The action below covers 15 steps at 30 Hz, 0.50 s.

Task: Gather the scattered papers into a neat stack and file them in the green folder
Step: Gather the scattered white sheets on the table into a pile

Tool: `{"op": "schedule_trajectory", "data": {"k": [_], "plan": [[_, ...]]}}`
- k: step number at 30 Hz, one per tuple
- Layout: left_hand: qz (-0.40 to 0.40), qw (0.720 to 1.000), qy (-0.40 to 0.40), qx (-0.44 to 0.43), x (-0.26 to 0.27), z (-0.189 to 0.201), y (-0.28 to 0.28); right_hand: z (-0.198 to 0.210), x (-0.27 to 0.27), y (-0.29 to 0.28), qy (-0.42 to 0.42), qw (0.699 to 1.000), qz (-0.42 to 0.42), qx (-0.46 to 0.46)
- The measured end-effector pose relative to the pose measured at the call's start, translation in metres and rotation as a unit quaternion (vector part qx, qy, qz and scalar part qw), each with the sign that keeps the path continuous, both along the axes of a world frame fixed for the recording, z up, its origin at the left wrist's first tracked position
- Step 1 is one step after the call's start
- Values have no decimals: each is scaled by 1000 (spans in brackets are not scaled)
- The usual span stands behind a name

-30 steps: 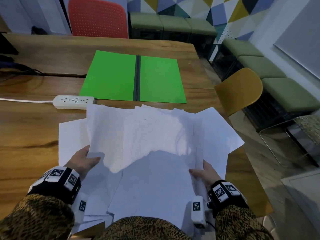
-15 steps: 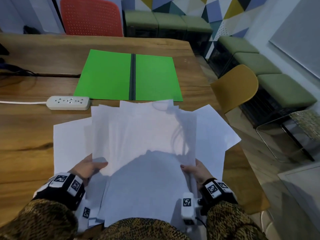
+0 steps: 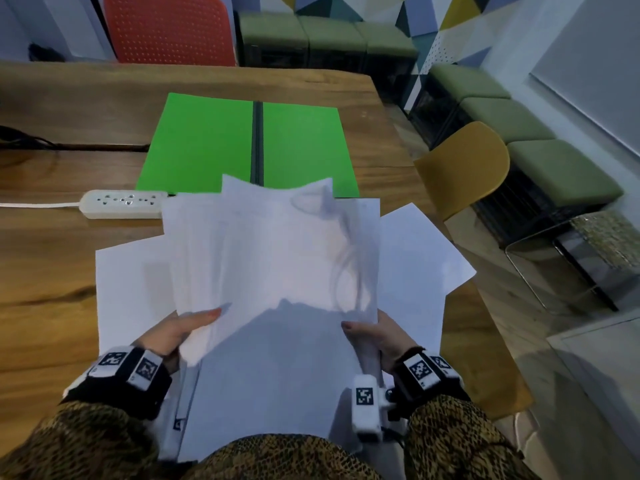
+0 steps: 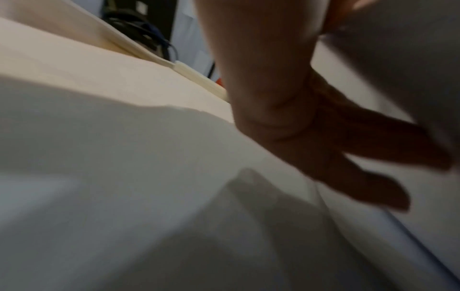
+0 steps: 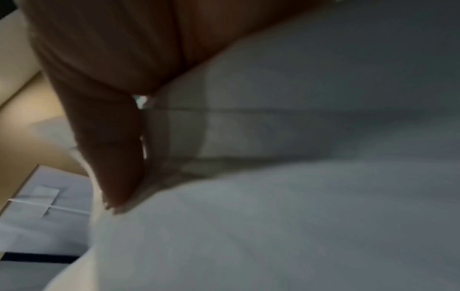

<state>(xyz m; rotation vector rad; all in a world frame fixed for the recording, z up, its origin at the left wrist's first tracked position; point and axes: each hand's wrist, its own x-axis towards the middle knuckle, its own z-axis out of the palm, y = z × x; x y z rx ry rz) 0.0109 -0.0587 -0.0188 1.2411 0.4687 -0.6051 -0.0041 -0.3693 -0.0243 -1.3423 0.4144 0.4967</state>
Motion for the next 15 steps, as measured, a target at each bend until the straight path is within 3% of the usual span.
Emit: {"op": "schedule_trajectory", "data": {"k": [2, 5, 9, 11, 15], "plan": [[10, 1000, 19, 17, 2, -4, 6, 0, 2, -3, -3, 998, -16, -59], [28, 998, 6, 53, 4, -11, 9, -3, 6, -11, -32, 966, -25, -256], [6, 991, -22, 128, 4, -15, 1, -8, 11, -15, -15, 942, -2, -335], [0, 989, -9, 149, 5, -23, 6, -8, 12, -12, -21, 944, 15, -329], [-65, 988, -8, 140, 9, -21, 23, -7, 12, -8, 2, 974, 29, -225]]}}
